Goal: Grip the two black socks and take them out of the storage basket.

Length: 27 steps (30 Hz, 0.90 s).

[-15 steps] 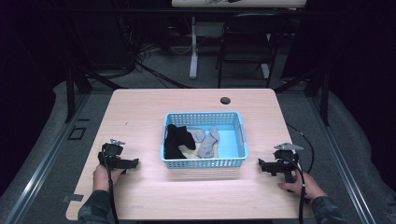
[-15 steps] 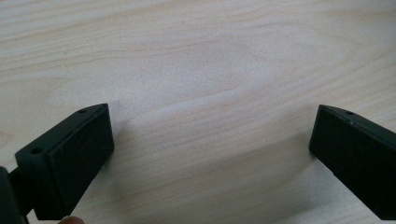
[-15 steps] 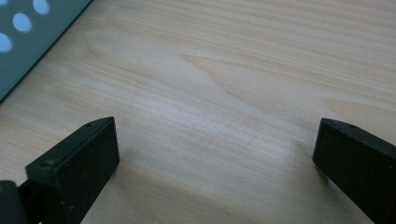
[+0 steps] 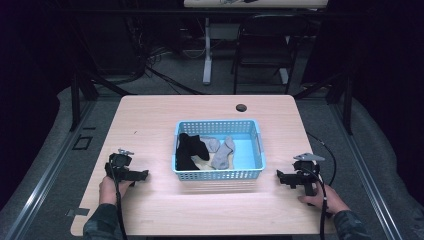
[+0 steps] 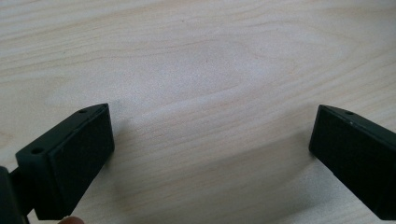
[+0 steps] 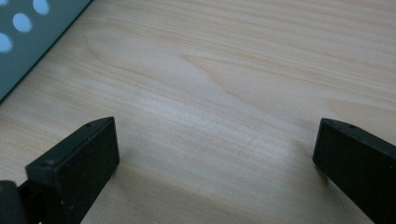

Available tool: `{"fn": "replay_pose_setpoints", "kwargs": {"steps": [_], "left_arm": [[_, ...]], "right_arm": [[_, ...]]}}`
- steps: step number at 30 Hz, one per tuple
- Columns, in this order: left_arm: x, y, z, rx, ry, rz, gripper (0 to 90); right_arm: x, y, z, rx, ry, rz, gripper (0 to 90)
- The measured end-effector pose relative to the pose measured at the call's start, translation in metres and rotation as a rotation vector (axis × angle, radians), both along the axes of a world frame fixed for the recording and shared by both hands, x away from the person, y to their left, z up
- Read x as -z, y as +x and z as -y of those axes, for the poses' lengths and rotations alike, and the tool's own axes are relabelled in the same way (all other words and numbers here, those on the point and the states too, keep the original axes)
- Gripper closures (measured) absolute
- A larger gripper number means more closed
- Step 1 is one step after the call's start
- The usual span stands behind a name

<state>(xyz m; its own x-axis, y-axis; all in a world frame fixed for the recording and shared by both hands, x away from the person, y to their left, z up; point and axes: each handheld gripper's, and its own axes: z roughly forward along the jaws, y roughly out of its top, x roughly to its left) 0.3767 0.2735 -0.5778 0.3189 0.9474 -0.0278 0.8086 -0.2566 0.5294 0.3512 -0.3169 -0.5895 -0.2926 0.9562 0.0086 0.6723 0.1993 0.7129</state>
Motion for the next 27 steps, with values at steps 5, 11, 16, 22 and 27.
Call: {"fn": "replay_pose_setpoints", "kwargs": {"steps": [5,11,16,22,27], "left_arm": [[-0.002,0.002,0.000,0.002,0.013,-0.028,0.1],[-0.004,0.002,-0.004,-0.001,0.000,-0.030,0.2],[-0.013,0.001,-0.002,0.024,-0.026,-0.022,0.2],[-0.026,-0.001,0.003,0.038,-0.037,-0.001,0.0],[-0.030,-0.002,0.005,0.050,-0.036,-0.004,0.0]], "right_arm": [[0.000,0.000,0.000,0.002,-0.001,0.001,0.0],[0.000,0.000,0.000,0.001,0.002,0.001,0.0],[0.000,0.000,0.000,0.001,0.002,0.001,0.0],[0.000,0.000,0.000,0.000,0.001,0.000,0.0],[0.000,0.000,0.000,0.000,0.002,0.001,0.0]]}}
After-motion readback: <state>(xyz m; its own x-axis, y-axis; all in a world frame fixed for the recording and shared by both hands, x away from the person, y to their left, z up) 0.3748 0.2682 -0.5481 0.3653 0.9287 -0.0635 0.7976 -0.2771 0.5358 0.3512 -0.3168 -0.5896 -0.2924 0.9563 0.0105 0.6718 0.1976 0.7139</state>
